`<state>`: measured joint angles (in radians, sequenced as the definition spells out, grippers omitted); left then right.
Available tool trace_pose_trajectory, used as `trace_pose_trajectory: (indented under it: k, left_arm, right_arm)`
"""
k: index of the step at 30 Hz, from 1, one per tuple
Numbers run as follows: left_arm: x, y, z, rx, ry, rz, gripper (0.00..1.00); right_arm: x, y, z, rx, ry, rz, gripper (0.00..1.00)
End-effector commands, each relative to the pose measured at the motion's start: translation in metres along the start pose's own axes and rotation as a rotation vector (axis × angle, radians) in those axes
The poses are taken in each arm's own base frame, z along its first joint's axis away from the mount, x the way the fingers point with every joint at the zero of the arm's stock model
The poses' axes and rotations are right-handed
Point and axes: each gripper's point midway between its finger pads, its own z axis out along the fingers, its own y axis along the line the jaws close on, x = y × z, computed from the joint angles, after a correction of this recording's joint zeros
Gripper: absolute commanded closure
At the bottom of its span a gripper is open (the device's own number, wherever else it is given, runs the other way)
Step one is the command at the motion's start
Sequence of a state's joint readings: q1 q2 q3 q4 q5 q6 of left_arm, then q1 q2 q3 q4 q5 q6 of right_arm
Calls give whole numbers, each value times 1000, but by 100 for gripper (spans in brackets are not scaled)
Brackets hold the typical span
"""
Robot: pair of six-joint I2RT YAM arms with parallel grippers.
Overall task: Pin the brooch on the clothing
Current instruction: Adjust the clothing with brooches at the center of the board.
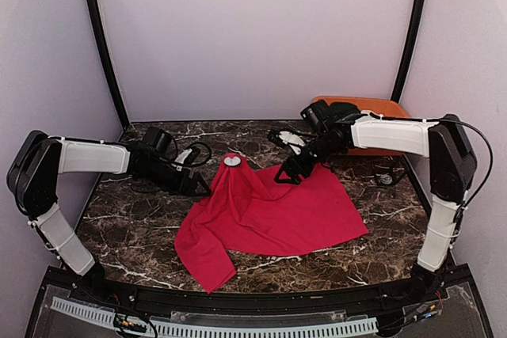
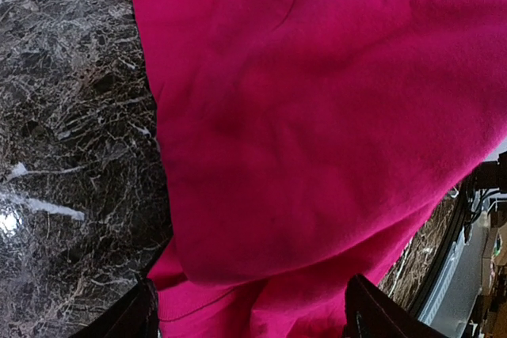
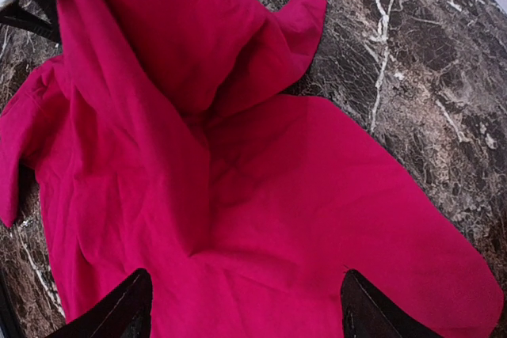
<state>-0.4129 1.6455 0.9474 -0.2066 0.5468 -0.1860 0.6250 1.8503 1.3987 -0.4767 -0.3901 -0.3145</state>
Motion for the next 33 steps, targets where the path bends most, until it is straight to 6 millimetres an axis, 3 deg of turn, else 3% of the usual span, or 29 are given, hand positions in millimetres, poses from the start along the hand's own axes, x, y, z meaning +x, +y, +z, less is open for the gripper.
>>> trace_pose_trajectory:
  k: [1, 9, 13, 17, 20, 22, 26, 33]
  left_arm:
    - [20, -3, 2, 25, 70, 55, 21]
    - [17, -7, 16, 61, 98, 67, 26]
    - [11, -6, 22, 69, 106, 56, 37]
    - [4, -4, 26, 56, 112, 60, 59]
    - [5, 0, 28, 42, 123, 54, 93]
    - [7, 2, 25, 24, 122, 52, 98]
    - [2, 8, 4, -88, 76, 78, 99]
    - [-14, 22, -54, -345, -56, 154, 99]
  right_arm:
    - [14, -3, 17, -62, 69, 81, 21]
    - [42, -10, 32, -54, 166, 95, 21]
    - [58, -19, 33, 8, 217, 71, 21]
    - [69, -33, 33, 86, 272, 70, 20]
    - [79, -37, 31, 111, 305, 74, 20]
    - [85, -37, 29, 115, 321, 88, 20]
    - [95, -31, 22, 105, 359, 128, 20]
    - [116, -26, 19, 90, 422, 180, 21]
